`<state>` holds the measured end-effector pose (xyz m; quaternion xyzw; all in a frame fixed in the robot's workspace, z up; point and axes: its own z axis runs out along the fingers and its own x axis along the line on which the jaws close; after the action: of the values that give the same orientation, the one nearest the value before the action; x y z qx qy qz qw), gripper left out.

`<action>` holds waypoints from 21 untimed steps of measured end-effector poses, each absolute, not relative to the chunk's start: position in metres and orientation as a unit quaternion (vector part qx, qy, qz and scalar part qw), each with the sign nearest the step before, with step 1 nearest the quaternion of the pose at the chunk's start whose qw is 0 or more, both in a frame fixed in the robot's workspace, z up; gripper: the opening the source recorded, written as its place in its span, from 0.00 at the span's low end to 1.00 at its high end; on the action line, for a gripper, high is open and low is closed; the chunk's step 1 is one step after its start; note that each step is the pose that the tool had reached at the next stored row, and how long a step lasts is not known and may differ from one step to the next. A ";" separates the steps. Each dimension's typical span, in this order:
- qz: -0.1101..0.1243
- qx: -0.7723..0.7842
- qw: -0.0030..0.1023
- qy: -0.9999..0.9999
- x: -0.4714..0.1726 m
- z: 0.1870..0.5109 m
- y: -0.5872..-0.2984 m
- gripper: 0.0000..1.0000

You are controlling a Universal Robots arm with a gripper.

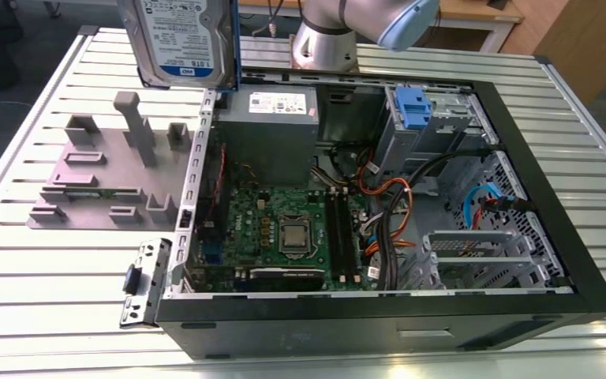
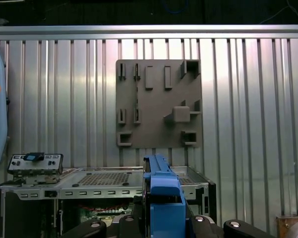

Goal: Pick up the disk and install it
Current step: 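Pick up the disk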

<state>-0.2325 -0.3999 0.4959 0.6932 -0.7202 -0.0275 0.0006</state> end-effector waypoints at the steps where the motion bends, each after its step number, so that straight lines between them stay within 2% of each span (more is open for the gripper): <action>1: -0.027 0.693 0.001 -0.720 -0.232 0.496 -0.400 0.36; 21: -0.027 0.693 0.001 -0.720 -0.232 0.495 -0.405 0.36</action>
<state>-0.2319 -0.4050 0.4953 0.6932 -0.7202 -0.0275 0.0006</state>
